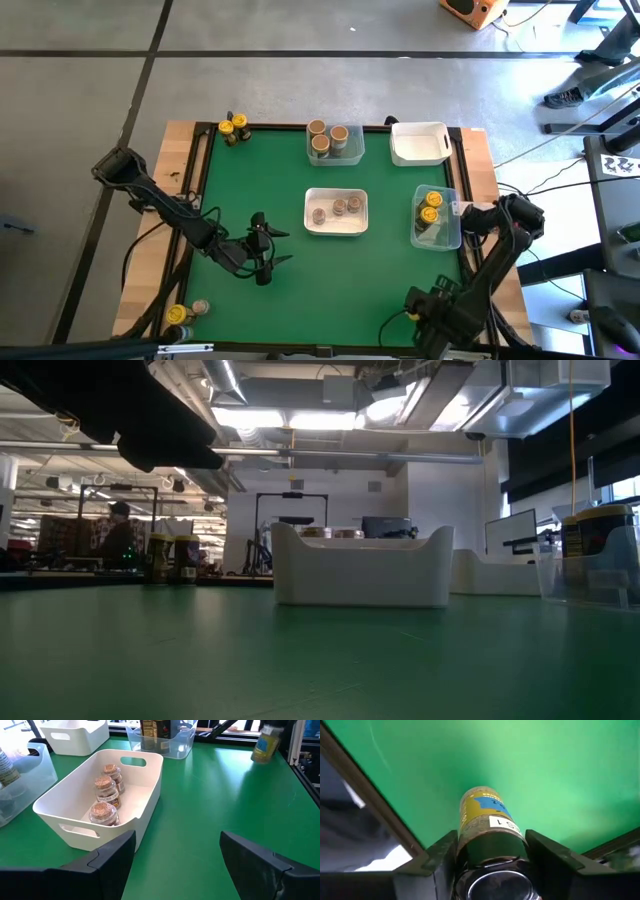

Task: Sort spices by type
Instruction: Put the black seasoning bottle into the top white bin

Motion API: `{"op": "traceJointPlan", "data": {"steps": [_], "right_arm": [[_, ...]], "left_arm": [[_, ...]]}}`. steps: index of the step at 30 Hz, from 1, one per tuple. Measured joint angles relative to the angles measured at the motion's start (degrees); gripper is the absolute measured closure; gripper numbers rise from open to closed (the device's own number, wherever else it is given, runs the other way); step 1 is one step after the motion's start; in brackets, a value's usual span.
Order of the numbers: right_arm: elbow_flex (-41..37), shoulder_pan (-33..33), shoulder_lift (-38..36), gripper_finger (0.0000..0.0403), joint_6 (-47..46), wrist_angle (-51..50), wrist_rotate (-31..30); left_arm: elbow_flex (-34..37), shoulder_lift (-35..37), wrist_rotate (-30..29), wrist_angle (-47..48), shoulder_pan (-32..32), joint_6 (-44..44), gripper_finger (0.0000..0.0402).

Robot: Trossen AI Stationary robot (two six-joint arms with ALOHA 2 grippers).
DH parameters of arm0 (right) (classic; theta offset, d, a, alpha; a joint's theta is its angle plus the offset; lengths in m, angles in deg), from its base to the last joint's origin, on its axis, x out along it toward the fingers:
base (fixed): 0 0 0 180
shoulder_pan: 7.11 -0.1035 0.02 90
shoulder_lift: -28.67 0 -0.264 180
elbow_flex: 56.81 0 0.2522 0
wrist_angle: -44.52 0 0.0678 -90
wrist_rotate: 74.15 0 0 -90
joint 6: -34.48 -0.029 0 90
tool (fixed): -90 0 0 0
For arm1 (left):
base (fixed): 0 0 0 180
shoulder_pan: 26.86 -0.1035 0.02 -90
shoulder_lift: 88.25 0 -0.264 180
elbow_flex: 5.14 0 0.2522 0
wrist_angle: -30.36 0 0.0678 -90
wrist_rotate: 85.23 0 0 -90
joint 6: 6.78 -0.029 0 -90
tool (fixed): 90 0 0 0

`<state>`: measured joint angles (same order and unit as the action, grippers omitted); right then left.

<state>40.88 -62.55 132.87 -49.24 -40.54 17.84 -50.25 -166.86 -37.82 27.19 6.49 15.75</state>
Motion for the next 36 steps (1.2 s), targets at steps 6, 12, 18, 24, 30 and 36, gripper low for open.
{"op": "traceJointPlan", "data": {"steps": [6,12,18,24,30,36], "right_arm": [[7.82,4.31,-0.05,0.0194,4.88,-9.53,-9.28],[13.36,9.69,-0.07,0.0194,12.23,-15.61,-16.25],[16.98,15.45,-1.56,0.0194,18.28,-18.59,-25.99],[16.44,22.95,-7.5,0.0194,23.26,-18.8,-30.09],[16.4,33.18,-13.34,0.0194,30.97,-18.8,-34.6],[16.4,47.24,-16.59,0.0194,40.62,-18.76,-36.2]], "left_arm": [[0.0,0.0,0.0,0.0,0.0,0.02,0.0114],[0.0,0.0,0.0,0.0,0.0,0.12,0.0114],[0.02,0.0,-0.02,0.0,-0.02,0.11,0.0114],[0.0,0.02,-0.02,0.0,-0.02,0.15,0.0114],[0.0,0.0,-0.02,0.0,0.0,0.21,0.0114],[0.0,0.0,0.0,0.0,-0.01,0.22,0.0114]]}}
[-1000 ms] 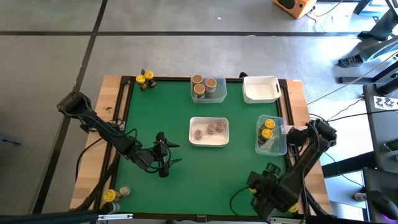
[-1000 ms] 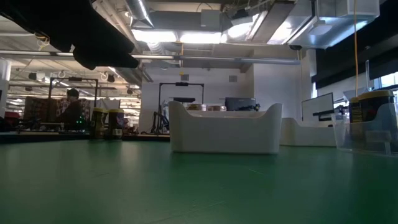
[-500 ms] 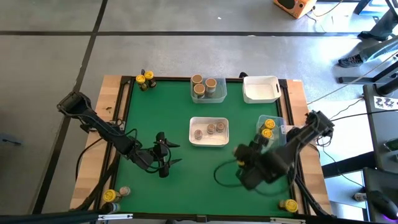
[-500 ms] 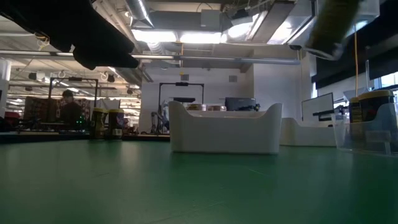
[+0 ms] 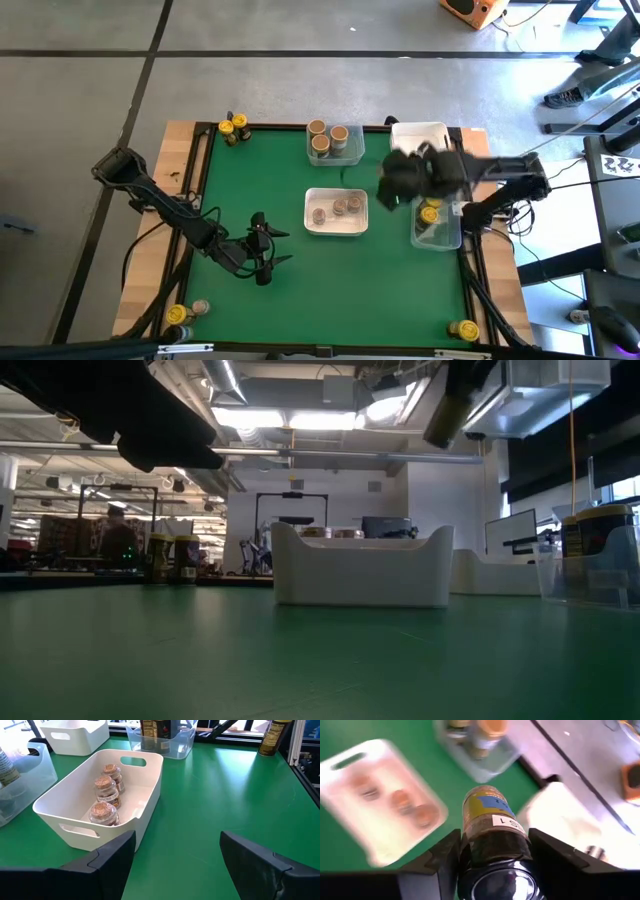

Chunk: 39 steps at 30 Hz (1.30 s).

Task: Sort spices by type
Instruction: Put the black seasoning bottle into the top white bin

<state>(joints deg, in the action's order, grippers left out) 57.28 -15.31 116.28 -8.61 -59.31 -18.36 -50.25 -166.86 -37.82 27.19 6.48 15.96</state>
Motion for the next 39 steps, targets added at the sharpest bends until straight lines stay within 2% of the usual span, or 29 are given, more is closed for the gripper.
{"op": "traceJointPlan", "data": {"steps": [6,14,22,31,36,39], "right_arm": [[-0.02,15.05,-0.15,0.0194,8.99,0.02,0.1],[-0.14,31.11,-0.15,0.0194,14.77,0.62,0.23],[-7.77,43.49,-0.14,0.0194,21.2,14.34,5.65],[-21.41,51.87,-0.06,0.0194,24.14,29.98,13.49],[-27.95,53.78,-0.06,0.0194,24.97,37.12,17.06],[-31.09,53.76,0.17,0.0194,25.13,40.45,16.9]], "left_arm": [[0.02,0.0,0.0,0.0,0.01,0.0,0.0114],[0.02,0.0,0.0,0.0,-0.01,-0.09,0.0114],[0.0,0.0,0.0,0.0,-0.01,-0.17,0.0114],[0.0,0.0,-0.02,0.02,-0.12,-1.49,0.0114],[0.02,0.0,-0.02,0.0,-0.12,-1.73,0.0114],[0.01,0.0,-0.02,0.0,-0.12,-1.73,0.0114]]}}
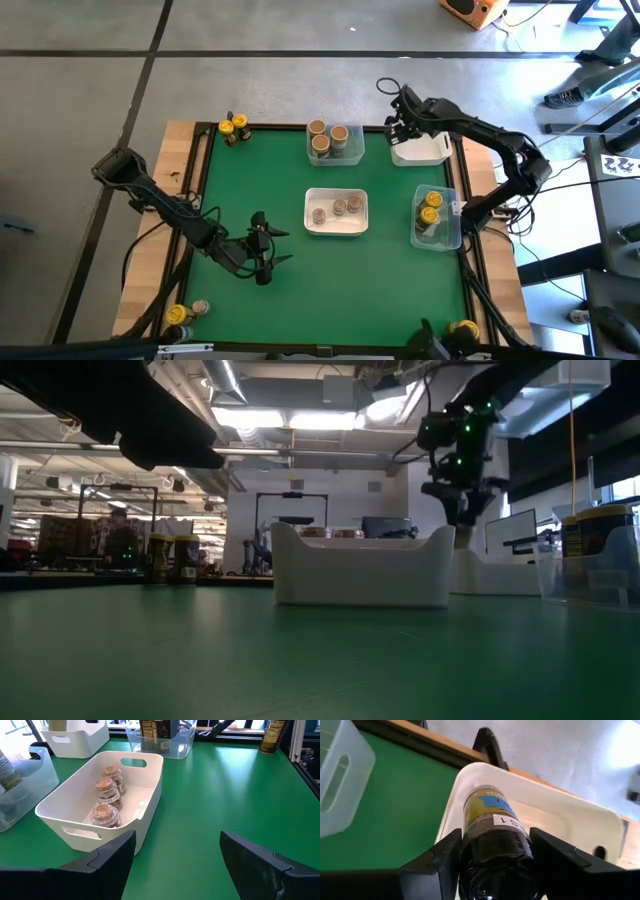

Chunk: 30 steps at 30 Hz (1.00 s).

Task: Sort spices by type
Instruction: Put the black seasoning bottle into the top white bin

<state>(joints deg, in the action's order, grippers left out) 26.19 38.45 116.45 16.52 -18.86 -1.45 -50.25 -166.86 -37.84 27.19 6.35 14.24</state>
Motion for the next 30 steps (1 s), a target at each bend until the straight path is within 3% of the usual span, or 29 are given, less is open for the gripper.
{"op": "traceJointPlan", "data": {"steps": [14,24,30], "right_arm": [[-3.45,-0.15,6.26,0.019,0.39,4.66,0.44],[-3.45,-0.15,6.3,0.0122,0.26,6.16,-0.36],[-2.4,-0.24,5.84,0.0089,0.29,5.19,-4.12]], "left_arm": [[-0.01,0.0,0.0,0.0,0.0,0.0,0.0114],[0.02,0.0,0.0,0.0,0.0,0.0,0.0114],[0.0,0.0,0.0,0.0,0.0,0.0,0.0114]]}}
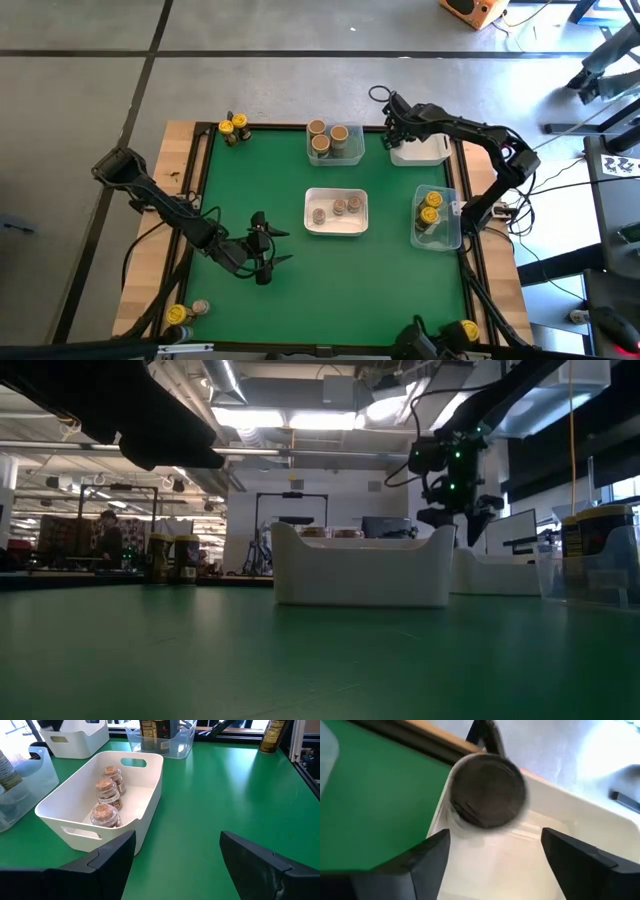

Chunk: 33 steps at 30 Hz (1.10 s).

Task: Sort spices by type
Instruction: Put the black seasoning bottle into the top white bin, then put the yellow seasoning can into the bottom transparent bin

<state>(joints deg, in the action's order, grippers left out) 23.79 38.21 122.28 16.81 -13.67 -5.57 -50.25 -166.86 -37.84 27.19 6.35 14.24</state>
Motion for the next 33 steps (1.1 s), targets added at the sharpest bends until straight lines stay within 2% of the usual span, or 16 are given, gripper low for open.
{"op": "traceJointPlan", "data": {"steps": [5,9,17,22,28,33], "right_arm": [[3.96,-0.31,-2.86,0.0074,0.33,-6.13,1.07],[6.98,-3.26,-5.7,0.0073,1.25,-13.1,3.25],[7.5,-15.03,-12.16,0.0072,-1.57,-22.65,4.89],[7.5,-23.5,-14.59,0.0072,-6.72,-27.24,10.8],[7.5,-34.57,-15.16,0.0072,-13.39,-29.62,14.35],[7.5,-42.49,-15.16,0.0072,-19.65,-29.63,14.6]], "left_arm": [[0.02,0.0,0.0,0.02,0.04,0.0,0.0114],[0.02,0.0,0.0,0.02,0.04,0.0,0.0114],[0.0,0.0,0.0,0.02,0.04,0.07,0.0114],[0.01,0.0,0.0,0.03,0.04,0.22,0.0114],[0.01,0.0,0.0,0.02,0.04,0.69,0.0114],[0.02,0.0,0.0,0.03,0.04,0.78,0.0114]]}}
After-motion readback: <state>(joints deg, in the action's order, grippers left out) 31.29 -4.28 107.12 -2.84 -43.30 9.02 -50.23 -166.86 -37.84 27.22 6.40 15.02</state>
